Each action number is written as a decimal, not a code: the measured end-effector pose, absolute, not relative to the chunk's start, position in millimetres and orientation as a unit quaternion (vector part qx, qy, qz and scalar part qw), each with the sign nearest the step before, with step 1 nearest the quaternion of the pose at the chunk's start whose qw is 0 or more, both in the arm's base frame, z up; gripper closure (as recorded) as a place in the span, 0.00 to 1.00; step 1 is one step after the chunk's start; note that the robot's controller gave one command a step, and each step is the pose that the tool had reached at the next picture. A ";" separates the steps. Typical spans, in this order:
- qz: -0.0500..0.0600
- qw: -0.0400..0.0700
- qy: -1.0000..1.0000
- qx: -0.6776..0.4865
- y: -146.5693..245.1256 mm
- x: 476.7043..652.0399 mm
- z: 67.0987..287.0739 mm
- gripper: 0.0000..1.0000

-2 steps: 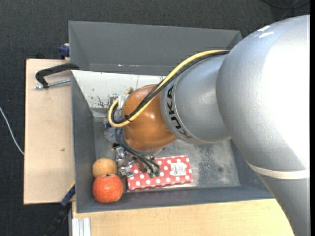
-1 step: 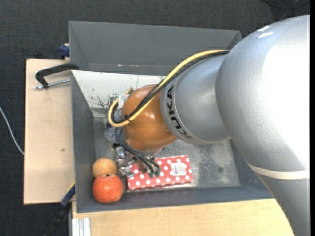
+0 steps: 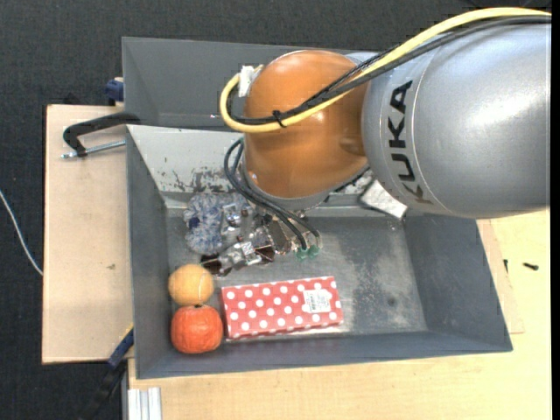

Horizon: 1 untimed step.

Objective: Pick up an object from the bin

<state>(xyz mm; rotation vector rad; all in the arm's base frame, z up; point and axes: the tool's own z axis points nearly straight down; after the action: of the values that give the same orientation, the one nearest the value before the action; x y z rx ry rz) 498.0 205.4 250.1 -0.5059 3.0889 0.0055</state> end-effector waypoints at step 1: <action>0.001 0.002 0.987 -0.161 204.7 496.7 247.1 0.00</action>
Offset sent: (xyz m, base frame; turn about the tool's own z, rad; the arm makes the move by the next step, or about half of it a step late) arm 0.0000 0.0000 0.0000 0.0000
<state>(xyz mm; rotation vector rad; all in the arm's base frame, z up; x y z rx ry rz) 496.7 204.7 247.1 -0.5061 3.0958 0.0037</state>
